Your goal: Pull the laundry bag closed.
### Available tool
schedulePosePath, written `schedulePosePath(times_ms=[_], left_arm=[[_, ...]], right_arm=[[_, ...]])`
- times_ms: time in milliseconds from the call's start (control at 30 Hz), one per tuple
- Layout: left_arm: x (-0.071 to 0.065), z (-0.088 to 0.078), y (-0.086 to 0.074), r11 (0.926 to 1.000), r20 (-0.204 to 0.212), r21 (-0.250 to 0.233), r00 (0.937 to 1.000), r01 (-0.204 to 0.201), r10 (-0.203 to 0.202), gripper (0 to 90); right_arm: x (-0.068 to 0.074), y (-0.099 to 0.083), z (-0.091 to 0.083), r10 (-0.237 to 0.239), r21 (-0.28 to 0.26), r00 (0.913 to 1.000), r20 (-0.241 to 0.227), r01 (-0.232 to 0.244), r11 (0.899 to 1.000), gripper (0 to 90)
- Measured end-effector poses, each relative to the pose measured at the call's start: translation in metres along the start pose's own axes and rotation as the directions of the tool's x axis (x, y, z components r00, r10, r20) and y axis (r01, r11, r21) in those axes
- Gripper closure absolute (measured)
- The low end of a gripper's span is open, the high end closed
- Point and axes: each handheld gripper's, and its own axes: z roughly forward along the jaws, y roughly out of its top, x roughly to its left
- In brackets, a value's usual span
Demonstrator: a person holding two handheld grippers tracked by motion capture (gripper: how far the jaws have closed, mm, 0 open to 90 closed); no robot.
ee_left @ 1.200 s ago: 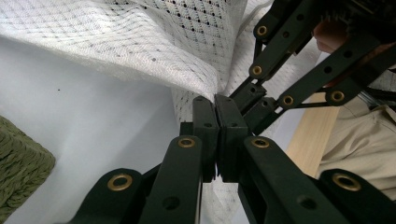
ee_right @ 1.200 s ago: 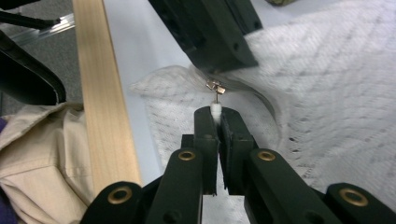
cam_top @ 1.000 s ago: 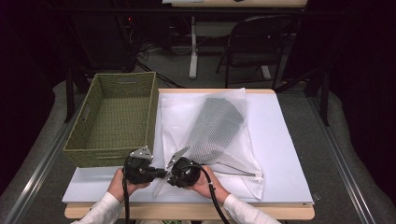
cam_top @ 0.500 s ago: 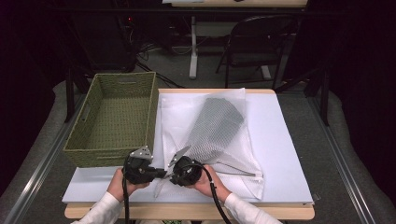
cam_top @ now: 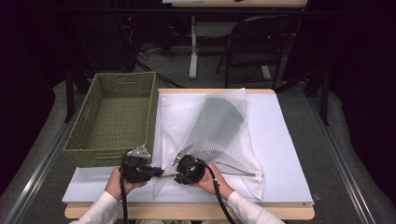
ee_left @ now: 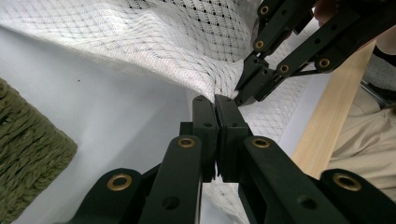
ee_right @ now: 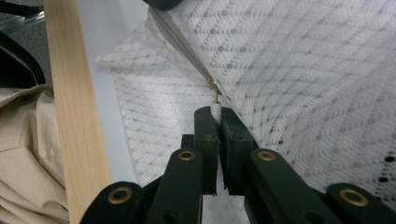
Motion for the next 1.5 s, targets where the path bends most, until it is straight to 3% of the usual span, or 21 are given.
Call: schedulePosePath(times_ms=[333, 633, 700, 967, 1400, 1500], left_arm=[[0.003, -0.001, -0.001, 1.0, -0.013, 0.001, 0.9999, 0.007, -0.007, 88.3], [0.003, -0.001, -0.001, 0.9999, -0.014, 0.007, 0.9998, 0.011, -0.011, 88.3], [0.003, -0.001, -0.002, 0.9999, -0.032, 0.005, 0.9994, 0.013, -0.013, 88.3], [0.005, -0.001, -0.002, 0.9998, -0.024, 0.009, 0.9996, 0.018, -0.018, 88.2], [0.008, -0.002, -0.003, 0.9994, -0.019, 0.014, 0.9994, 0.03, -0.03, 88.2], [0.008, -0.002, -0.003, 0.9992, -0.035, 0.021, 0.9988, 0.035, -0.035, 88.2]], right_arm=[[-0.003, -0.003, -0.003, 0.005, 0.019, 1.0, 0.0, -0.005, 1.0, 87.1], [-0.006, -0.006, -0.006, -0.021, 0.049, 0.9998, -0.003, 0.021, 0.999, 87.1], [-0.007, -0.007, -0.008, -0.02, 0.052, 0.9998, 0.002, 0.02, 0.998, 87.1], [-0.01, -0.009, -0.012, -0.031, 0.073, 0.9995, 0.006, 0.031, 0.997, 87.1], [-0.016, -0.014, -0.021, -0.02, 0.094, 0.9995, 0.023, 0.018, 0.995, 87.1], [-0.017, -0.016, -0.023, -0.01, 0.096, 0.9997, 0.022, 0.008, 0.995, 87.1]])
